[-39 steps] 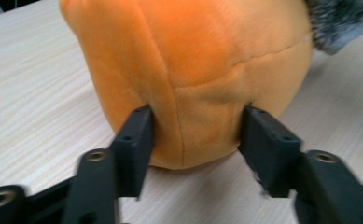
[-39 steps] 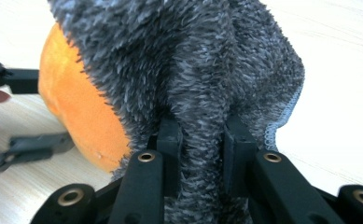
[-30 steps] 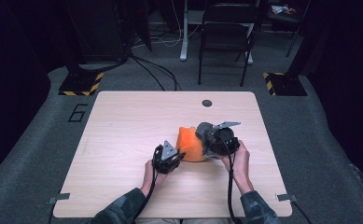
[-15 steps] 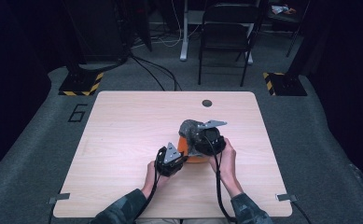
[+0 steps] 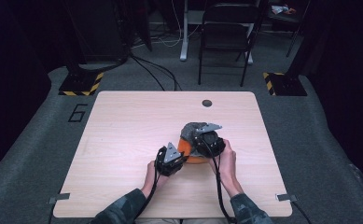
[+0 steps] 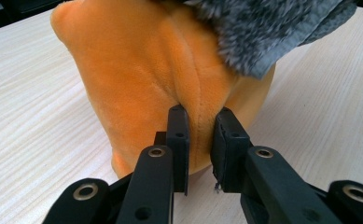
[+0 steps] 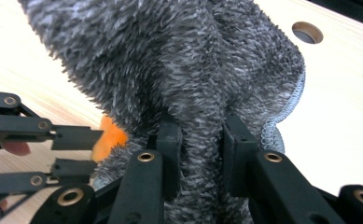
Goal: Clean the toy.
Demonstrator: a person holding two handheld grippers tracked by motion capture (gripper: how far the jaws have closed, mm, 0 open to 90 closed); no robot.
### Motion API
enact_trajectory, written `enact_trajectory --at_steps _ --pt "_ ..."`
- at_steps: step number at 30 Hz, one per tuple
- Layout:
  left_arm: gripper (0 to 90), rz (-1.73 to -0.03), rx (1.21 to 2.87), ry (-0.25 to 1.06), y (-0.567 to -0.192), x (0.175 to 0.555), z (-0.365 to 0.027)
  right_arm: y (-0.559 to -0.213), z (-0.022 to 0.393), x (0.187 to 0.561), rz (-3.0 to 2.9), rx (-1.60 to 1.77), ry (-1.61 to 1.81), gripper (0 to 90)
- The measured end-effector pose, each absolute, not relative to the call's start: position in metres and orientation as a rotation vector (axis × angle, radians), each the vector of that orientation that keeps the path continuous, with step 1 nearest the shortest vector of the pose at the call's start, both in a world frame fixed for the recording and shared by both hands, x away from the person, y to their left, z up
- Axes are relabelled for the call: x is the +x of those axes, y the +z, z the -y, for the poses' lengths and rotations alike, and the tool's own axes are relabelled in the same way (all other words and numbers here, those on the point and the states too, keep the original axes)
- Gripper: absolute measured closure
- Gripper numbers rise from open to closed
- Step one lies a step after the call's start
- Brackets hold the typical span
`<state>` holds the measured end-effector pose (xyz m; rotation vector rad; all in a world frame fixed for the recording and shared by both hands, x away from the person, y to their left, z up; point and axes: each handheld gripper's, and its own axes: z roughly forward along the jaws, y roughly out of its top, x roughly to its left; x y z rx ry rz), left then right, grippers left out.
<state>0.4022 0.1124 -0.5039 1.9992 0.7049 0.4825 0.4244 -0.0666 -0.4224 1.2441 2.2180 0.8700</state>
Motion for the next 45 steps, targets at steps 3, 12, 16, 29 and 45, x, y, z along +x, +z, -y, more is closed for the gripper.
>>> enact_trajectory --at_steps 3,12,16,29,45 --pt "78.3 -0.701 2.001 0.479 -0.504 0.403 -0.113 -0.423 0.074 0.427 -2.226 1.263 0.864 71.7" --pt "78.2 -0.701 2.007 0.467 -0.505 0.404 -0.114 -0.426 0.096 0.432 -2.227 1.329 0.828 71.7" --pt "78.0 -0.71 2.004 0.454 -0.505 0.405 -0.115 -0.433 0.109 0.436 -2.208 1.372 0.782 71.9" --pt "77.4 -0.723 1.996 0.44 -0.506 0.407 -0.116 -0.456 0.136 0.448 -2.227 1.542 0.773 72.0" --pt "76.4 -0.768 1.959 0.389 -0.509 0.413 -0.124 -0.47 0.137 0.454 -2.263 1.519 0.613 72.3"
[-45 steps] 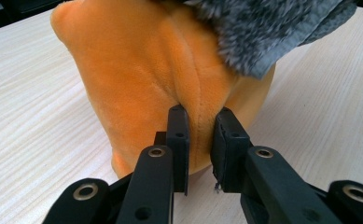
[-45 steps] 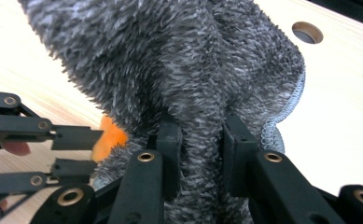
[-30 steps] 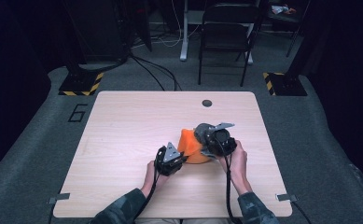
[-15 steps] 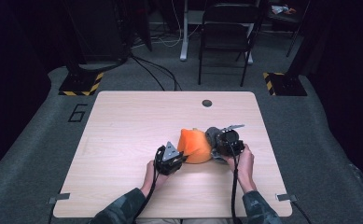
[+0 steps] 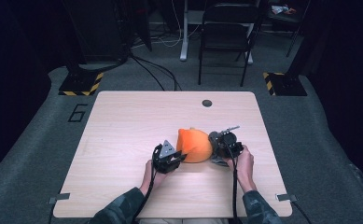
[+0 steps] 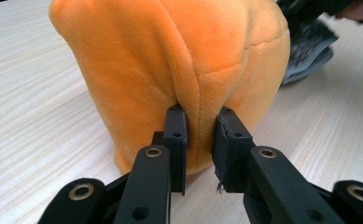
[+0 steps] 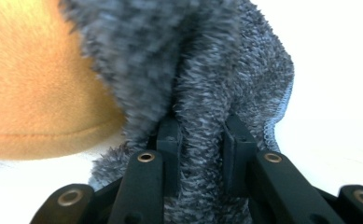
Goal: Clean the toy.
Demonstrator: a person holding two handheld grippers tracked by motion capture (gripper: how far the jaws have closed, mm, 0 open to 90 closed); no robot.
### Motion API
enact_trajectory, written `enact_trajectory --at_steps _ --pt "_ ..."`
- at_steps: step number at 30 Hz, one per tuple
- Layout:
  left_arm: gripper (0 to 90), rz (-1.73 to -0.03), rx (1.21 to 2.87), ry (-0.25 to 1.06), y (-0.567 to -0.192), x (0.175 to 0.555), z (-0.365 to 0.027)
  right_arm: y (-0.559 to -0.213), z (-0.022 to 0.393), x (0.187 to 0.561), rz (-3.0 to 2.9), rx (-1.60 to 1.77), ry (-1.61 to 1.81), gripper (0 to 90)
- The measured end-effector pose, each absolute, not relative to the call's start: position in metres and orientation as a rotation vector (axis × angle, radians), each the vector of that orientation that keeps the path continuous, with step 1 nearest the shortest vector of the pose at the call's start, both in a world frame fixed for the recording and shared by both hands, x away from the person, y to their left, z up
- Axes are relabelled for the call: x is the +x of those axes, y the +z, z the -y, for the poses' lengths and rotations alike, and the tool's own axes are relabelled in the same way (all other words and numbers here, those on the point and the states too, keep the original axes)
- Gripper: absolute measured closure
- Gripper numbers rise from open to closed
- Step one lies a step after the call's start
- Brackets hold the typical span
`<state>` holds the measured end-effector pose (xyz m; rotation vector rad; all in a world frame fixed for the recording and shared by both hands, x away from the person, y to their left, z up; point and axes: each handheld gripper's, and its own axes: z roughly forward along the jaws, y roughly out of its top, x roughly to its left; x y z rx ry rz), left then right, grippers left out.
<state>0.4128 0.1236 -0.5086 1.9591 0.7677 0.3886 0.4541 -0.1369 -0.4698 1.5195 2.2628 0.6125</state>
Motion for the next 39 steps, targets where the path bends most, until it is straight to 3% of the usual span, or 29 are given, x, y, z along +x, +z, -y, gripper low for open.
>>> enact_trajectory --at_steps 8,14,19,22,26,28,35,39 --pt "76.1 -0.757 1.962 0.398 -0.509 0.413 -0.124 -0.415 0.127 0.43 -2.16 1.393 0.902 72.4" --pt "74.0 -0.757 1.948 0.412 -0.509 0.41 -0.122 -0.434 0.102 0.43 -2.236 1.321 0.805 72.8" --pt "59.6 -0.736 1.939 0.445 -0.508 0.41 -0.123 -0.437 0.104 0.432 -2.233 1.299 0.809 72.8" --pt "44.6 -0.745 1.981 0.535 -0.508 0.404 -0.115 -0.437 0.105 0.432 -2.232 1.315 0.816 72.8" --pt "35.0 -0.729 2.033 0.627 -0.513 0.397 -0.102 -0.438 0.106 0.433 -2.236 1.32 0.826 72.8" --pt "35.9 -0.736 2.041 0.649 -0.514 0.398 -0.101 -0.438 0.106 0.434 -2.236 1.32 0.833 72.8" --pt "66.7 -0.739 2.014 0.612 -0.516 0.403 -0.106 -0.437 0.107 0.435 -2.243 1.326 0.84 72.9" --pt "75.1 -0.722 2.014 0.583 -0.514 0.406 -0.108 -0.435 0.109 0.435 -2.242 1.33 0.836 72.8"
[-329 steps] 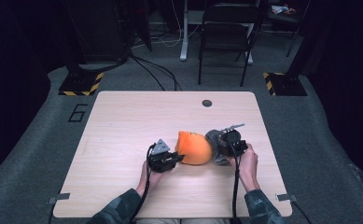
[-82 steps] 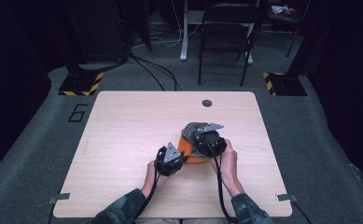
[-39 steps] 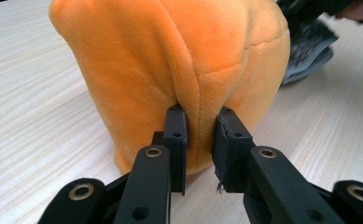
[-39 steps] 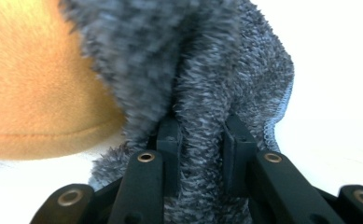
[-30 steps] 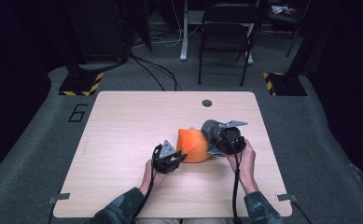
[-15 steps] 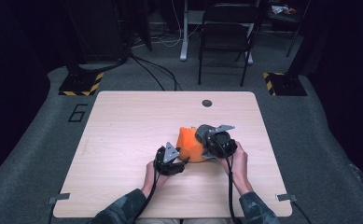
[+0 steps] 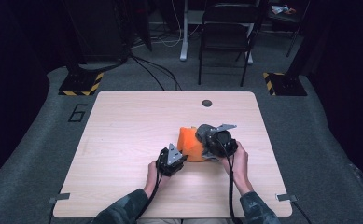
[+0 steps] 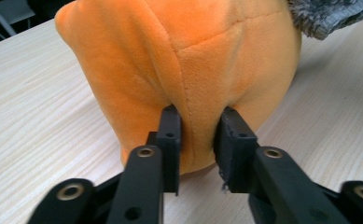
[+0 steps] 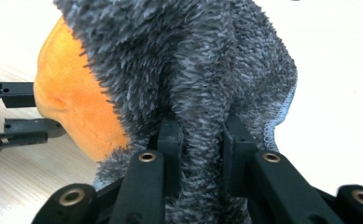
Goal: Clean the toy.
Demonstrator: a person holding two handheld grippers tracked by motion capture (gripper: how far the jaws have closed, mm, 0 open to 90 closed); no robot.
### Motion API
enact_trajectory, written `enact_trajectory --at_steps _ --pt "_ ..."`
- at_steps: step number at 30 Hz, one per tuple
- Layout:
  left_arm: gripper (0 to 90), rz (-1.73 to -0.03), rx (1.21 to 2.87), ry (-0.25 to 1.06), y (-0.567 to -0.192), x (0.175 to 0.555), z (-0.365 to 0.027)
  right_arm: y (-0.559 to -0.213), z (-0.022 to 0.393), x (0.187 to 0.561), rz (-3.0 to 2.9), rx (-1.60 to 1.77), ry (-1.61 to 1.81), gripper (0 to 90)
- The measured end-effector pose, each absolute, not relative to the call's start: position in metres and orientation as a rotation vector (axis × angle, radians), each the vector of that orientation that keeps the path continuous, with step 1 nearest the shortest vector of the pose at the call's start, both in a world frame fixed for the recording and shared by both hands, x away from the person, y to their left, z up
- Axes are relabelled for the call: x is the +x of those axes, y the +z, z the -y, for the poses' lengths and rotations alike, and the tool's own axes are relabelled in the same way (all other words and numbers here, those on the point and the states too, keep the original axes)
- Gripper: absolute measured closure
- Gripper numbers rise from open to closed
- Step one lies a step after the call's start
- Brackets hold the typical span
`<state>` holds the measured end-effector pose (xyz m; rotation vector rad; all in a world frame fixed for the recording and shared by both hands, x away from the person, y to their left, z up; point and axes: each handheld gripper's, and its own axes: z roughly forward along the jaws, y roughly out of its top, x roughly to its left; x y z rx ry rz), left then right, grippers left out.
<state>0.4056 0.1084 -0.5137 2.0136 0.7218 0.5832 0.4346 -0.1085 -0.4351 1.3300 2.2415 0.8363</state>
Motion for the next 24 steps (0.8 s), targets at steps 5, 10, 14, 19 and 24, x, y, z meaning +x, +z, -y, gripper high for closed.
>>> enact_trajectory --at_steps 5,10,14,19,24 --pt "78.2 -0.718 2.014 0.522 -0.506 0.409 -0.112 -0.43 0.111 0.435 -2.24 1.331 0.839 72.8" --pt "79.6 -0.712 2.01 0.488 -0.5 0.409 -0.113 -0.42 0.114 0.434 -2.227 1.348 0.867 72.8" --pt "80.1 -0.701 2.01 0.472 -0.496 0.406 -0.112 -0.411 0.111 0.43 -2.219 1.334 0.907 72.8" --pt "80.1 -0.684 2.011 0.446 -0.491 0.402 -0.11 -0.406 0.095 0.422 -2.241 1.28 0.953 72.7" --pt "80.0 -0.671 2.025 0.447 -0.491 0.402 -0.109 -0.406 0.076 0.419 -2.252 1.222 0.948 72.5"
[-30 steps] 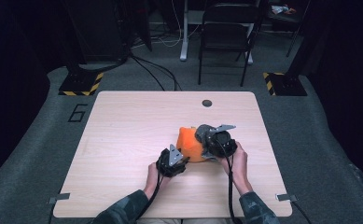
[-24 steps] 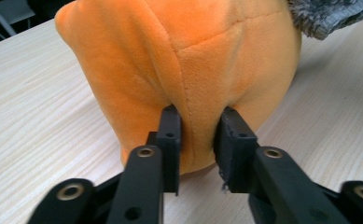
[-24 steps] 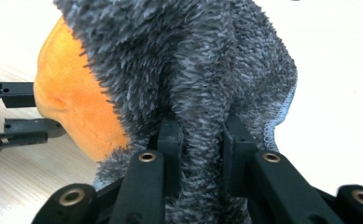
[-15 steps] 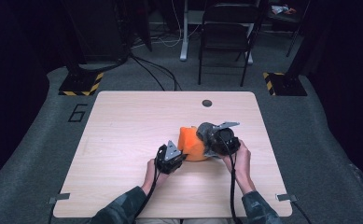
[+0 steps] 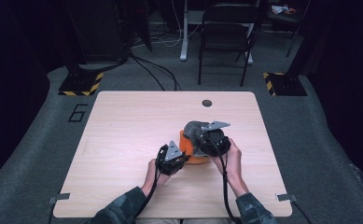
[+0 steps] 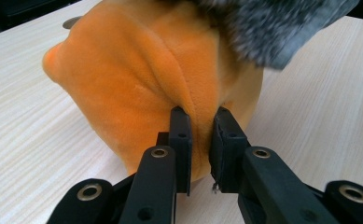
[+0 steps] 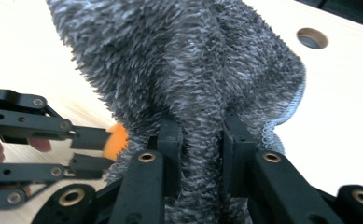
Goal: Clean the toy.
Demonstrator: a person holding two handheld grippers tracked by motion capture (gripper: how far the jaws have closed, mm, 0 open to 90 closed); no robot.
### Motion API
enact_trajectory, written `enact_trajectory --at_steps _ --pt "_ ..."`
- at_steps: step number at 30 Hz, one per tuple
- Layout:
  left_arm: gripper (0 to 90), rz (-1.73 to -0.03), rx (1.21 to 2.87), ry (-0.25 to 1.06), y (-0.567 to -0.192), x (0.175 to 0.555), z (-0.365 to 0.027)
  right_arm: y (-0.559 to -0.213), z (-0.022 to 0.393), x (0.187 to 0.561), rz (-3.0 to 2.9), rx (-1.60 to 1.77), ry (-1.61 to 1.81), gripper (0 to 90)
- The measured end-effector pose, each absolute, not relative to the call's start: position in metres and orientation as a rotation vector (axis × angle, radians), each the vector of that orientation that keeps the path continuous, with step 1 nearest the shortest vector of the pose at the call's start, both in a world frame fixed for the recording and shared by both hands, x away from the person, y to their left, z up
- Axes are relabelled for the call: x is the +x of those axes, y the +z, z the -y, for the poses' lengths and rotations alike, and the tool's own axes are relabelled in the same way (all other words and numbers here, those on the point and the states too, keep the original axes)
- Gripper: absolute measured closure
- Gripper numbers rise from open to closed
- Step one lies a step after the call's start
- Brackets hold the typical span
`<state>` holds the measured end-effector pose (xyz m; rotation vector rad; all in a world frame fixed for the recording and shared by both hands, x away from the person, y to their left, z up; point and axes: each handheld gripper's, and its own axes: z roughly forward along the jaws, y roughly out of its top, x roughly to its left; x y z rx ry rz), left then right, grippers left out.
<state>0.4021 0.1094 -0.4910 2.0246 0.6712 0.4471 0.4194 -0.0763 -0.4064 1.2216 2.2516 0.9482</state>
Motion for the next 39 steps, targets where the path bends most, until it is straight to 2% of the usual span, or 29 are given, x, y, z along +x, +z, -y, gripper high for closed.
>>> enact_trajectory --at_steps 4,27,39 --pt "79.7 -0.679 2.032 0.43 -0.495 0.405 -0.11 -0.417 0.072 0.422 -2.258 1.207 0.876 72.5" --pt "78.8 -0.685 2.027 0.378 -0.5 0.409 -0.114 -0.438 0.123 0.443 -2.219 1.445 0.86 71.0" --pt "78.8 -0.694 2.023 0.369 -0.502 0.411 -0.116 -0.474 0.14 0.459 -2.225 1.567 0.651 71.6"
